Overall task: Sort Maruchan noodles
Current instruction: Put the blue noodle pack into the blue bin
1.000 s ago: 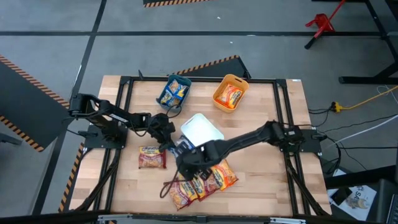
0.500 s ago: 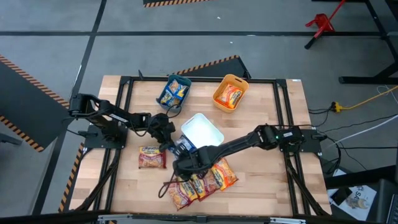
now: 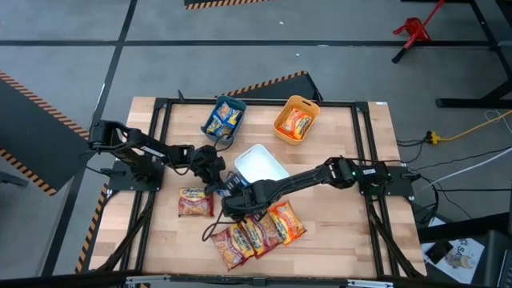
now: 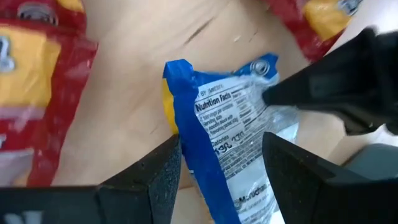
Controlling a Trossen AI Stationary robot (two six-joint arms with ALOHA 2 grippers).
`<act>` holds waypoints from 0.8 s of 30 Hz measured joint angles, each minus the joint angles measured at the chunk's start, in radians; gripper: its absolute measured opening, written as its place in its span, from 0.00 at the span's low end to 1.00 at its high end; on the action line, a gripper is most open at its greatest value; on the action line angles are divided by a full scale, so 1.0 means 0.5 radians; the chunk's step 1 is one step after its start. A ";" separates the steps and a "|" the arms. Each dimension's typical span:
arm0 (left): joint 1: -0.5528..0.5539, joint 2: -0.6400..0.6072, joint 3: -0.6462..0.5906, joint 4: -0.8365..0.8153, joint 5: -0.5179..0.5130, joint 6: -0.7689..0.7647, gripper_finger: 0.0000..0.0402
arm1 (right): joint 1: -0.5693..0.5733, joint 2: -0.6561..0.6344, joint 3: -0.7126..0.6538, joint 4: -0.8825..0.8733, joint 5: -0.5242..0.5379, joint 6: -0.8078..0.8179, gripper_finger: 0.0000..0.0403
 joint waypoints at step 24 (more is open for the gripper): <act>-0.001 -0.001 0.002 -0.083 0.038 0.132 0.00 | -0.017 0.060 -0.002 0.055 0.017 -0.426 0.52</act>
